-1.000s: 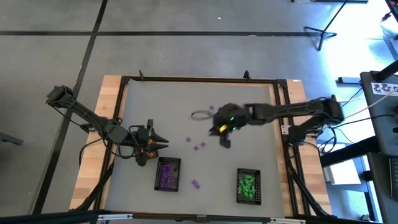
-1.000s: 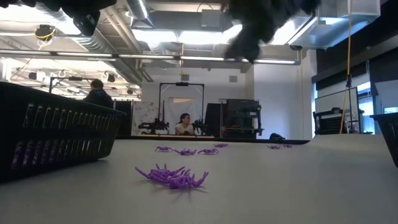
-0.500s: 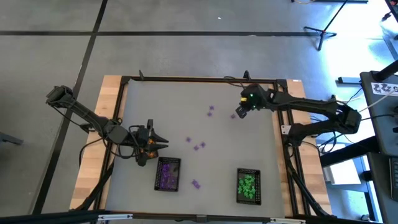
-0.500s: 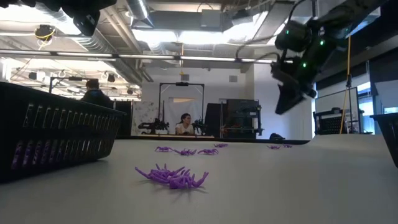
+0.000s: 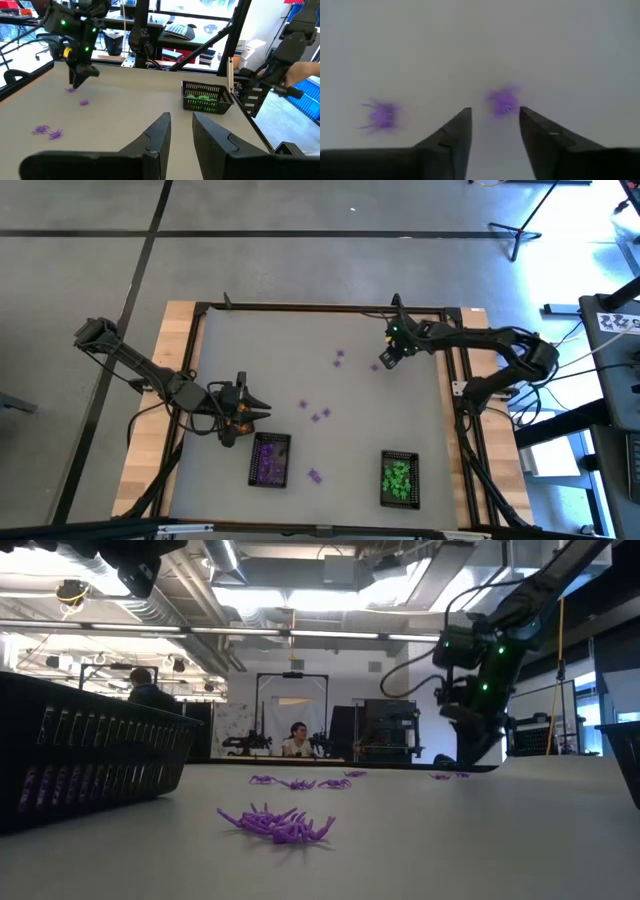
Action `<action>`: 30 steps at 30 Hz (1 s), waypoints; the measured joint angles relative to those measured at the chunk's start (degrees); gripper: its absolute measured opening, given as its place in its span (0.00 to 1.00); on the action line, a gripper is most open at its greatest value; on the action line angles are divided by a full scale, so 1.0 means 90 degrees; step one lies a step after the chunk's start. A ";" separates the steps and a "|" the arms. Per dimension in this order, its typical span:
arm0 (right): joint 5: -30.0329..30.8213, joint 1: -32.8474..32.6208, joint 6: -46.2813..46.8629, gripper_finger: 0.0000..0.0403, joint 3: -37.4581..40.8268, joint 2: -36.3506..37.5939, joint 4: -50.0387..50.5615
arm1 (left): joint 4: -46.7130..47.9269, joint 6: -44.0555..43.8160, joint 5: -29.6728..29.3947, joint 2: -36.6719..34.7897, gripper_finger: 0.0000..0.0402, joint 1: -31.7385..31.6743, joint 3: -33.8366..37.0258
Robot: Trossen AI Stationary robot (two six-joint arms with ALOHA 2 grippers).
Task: Sort Halloween decoration
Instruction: Put the purple spider toy into the bottom left black basket
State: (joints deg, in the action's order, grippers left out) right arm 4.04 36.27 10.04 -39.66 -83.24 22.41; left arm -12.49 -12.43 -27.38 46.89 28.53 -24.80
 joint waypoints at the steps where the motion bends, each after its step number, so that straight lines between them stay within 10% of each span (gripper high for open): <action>1: 0.0069 0.0033 0.0000 0.43 0.0002 -0.0081 -0.0004 | 0.0002 0.0000 -0.0002 0.0000 0.19 0.0000 0.0000; 11: 0.0393 0.0015 0.0010 0.50 -0.0024 -0.0793 -0.0692 | 0.0004 0.0000 0.0000 0.0000 0.19 0.0000 0.0000; 22: -0.0023 0.0014 -0.0011 0.04 -0.0022 -0.0868 -0.0647 | 0.0002 0.0000 0.0000 0.0000 0.19 0.0000 0.0000; 30: -0.0750 -0.0157 0.0173 0.01 0.0031 -0.0126 -0.0499 | 0.0000 0.0000 0.0000 0.0001 0.19 0.0000 0.0000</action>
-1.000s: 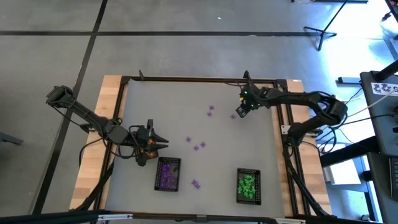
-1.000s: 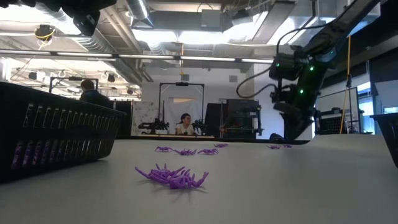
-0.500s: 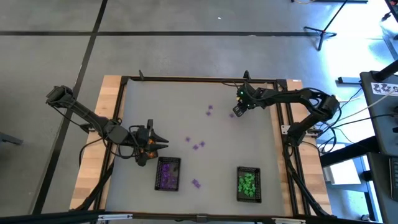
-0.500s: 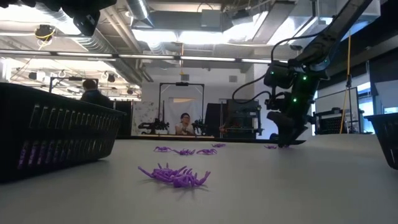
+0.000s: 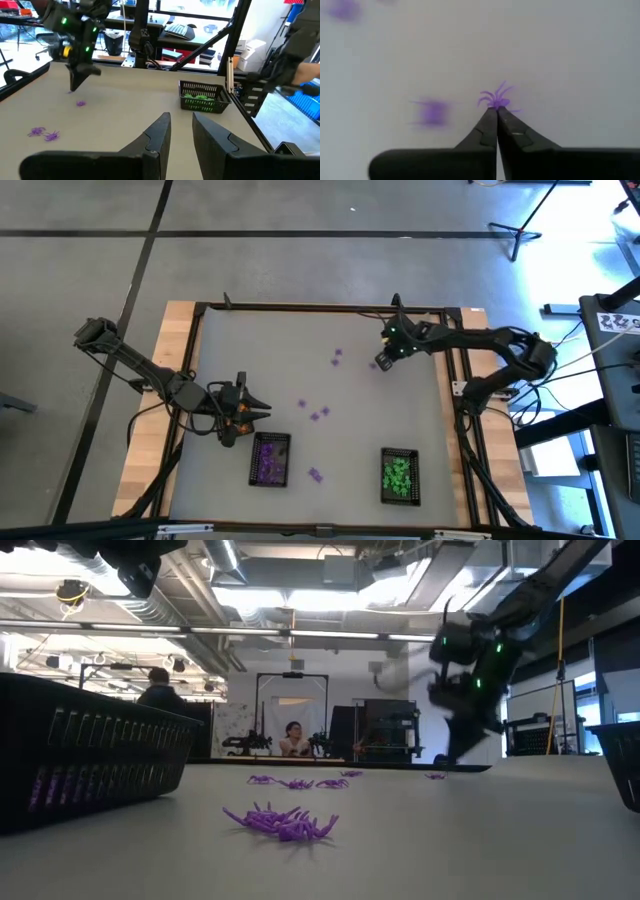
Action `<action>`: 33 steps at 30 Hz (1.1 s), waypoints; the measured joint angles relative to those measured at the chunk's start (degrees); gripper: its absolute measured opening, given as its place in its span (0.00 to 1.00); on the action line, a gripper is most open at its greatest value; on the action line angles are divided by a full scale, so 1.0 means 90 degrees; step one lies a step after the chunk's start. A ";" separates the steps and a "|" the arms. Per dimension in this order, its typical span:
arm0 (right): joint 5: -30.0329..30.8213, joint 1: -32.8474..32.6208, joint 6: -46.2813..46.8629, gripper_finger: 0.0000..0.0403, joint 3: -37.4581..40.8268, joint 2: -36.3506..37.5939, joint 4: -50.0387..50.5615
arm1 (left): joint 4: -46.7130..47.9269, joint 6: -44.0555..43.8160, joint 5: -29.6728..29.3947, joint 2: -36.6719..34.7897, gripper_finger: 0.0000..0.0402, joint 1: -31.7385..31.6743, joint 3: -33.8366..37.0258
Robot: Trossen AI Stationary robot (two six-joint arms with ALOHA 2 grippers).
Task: Sort Halloween decoration
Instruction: Put the purple spider toy into the bottom left black basket
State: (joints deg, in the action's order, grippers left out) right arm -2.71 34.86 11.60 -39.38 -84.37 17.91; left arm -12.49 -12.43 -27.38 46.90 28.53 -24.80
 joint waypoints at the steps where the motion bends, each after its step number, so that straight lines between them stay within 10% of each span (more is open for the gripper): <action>1: -0.0102 -0.0080 0.0008 0.00 -0.0005 0.0177 -0.0027 | 0.0002 0.0000 0.0000 -0.0001 0.19 0.0000 0.0000; 14: -0.0983 -0.2561 0.1547 0.00 -0.0021 0.1317 -0.2134 | 0.0001 0.0000 0.0000 -0.0001 0.19 0.0000 0.0000; 33: -0.0257 -0.5187 0.1316 0.00 -0.3274 -0.0843 -0.2682 | -0.0004 0.0000 0.0000 -0.0001 0.19 0.0000 0.0000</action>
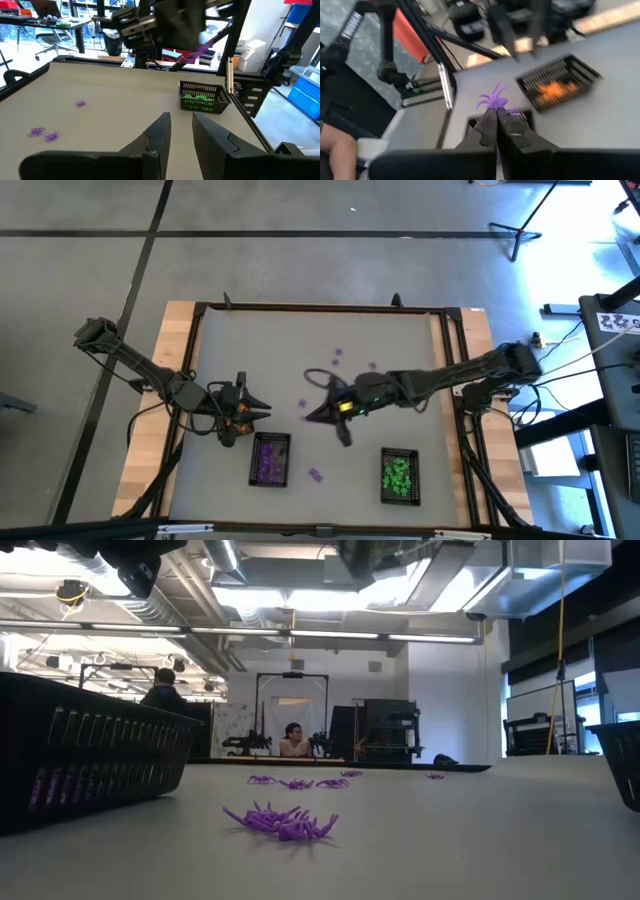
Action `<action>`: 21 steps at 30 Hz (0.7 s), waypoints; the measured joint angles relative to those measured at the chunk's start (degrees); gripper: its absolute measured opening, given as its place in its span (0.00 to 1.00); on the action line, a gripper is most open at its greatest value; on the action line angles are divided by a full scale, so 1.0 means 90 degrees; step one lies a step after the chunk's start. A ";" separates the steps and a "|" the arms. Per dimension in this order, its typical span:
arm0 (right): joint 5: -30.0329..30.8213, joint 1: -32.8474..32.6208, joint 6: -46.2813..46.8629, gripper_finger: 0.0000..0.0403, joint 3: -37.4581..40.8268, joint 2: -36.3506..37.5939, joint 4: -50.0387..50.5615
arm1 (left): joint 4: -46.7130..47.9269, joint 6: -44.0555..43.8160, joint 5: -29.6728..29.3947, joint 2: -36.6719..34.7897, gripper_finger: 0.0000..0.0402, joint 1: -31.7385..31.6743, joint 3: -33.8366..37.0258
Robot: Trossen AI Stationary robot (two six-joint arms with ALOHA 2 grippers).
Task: Sort Halloween decoration
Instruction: Put the purple spider toy into the bottom left black basket
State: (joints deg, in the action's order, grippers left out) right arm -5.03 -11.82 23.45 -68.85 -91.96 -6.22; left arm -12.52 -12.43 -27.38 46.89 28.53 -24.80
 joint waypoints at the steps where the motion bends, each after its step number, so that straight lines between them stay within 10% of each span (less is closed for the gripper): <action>1: 0.0001 -0.0079 -0.0010 0.00 -0.0236 -0.0197 -0.0035 | 0.0002 0.0000 0.0000 0.0001 0.19 0.0000 0.0000; 14: -0.0341 -0.0480 -0.0642 0.02 -0.1980 -0.1951 0.0029 | 0.0006 0.0000 -0.0001 0.0001 0.19 0.0000 -0.0001; 21: -0.0279 -0.0477 -0.0608 0.19 -0.1980 -0.2194 0.0205 | 0.0002 0.0000 0.0000 0.0002 0.19 0.0000 0.0000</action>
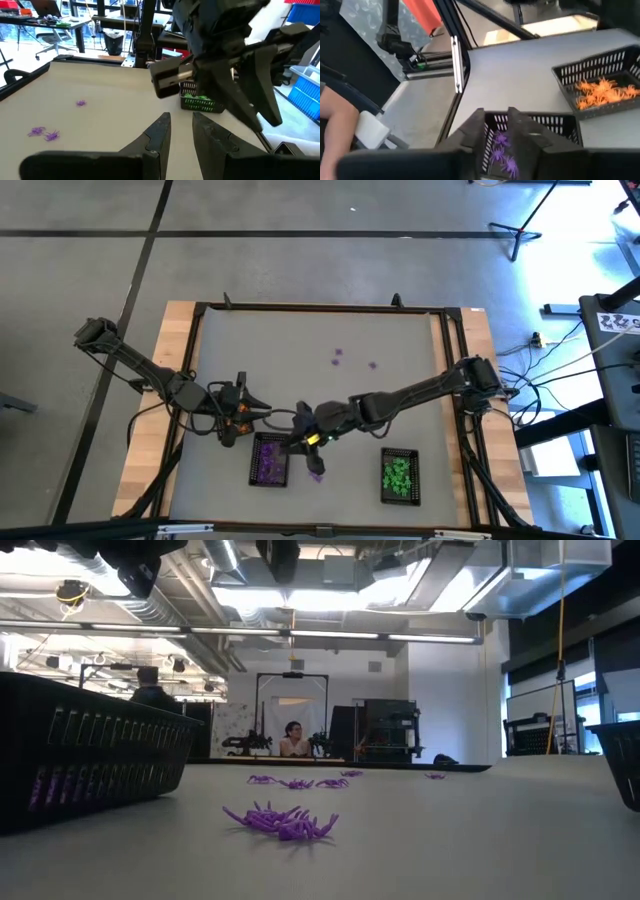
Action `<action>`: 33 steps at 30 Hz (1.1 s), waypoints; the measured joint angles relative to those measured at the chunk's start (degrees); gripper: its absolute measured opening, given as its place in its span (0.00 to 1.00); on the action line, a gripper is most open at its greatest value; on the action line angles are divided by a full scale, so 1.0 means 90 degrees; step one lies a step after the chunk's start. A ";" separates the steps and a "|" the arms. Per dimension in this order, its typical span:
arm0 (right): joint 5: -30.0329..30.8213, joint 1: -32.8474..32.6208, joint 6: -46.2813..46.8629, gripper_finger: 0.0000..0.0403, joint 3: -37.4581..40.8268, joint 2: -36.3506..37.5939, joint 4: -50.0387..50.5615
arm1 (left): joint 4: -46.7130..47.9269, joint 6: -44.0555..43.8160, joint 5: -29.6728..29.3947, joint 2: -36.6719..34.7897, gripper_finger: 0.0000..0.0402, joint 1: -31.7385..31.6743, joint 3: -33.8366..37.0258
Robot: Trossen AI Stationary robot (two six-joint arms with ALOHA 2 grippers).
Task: Sort Halloween decoration
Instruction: Put the purple spider toy into the bottom left black basket
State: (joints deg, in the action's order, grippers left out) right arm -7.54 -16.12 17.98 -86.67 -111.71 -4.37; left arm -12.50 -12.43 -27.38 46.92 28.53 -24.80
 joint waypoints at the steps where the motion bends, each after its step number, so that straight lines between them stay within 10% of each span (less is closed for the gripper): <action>1: -0.0007 0.0000 0.0017 0.23 0.0002 -0.0010 0.0034 | 0.0002 0.0000 -0.0001 0.0000 0.19 0.0000 0.0000; 13: 0.0484 0.0087 -0.0131 0.35 0.0007 0.0802 0.2399 | 0.0005 0.0000 -0.0002 0.0000 0.19 0.0000 0.0000; 19: 0.2267 0.0091 -0.0190 0.31 0.0254 0.1366 0.4566 | 0.0002 0.0000 -0.0002 0.0000 0.19 0.0000 0.0000; 33: 0.2109 0.2413 0.0460 0.30 0.4723 0.4144 0.2035 | 0.0002 0.0000 -0.0002 0.0000 0.19 0.0000 0.0000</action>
State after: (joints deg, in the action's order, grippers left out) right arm 11.44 5.60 22.12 -44.17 -74.41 13.95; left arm -12.48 -12.43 -27.40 46.92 28.53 -24.80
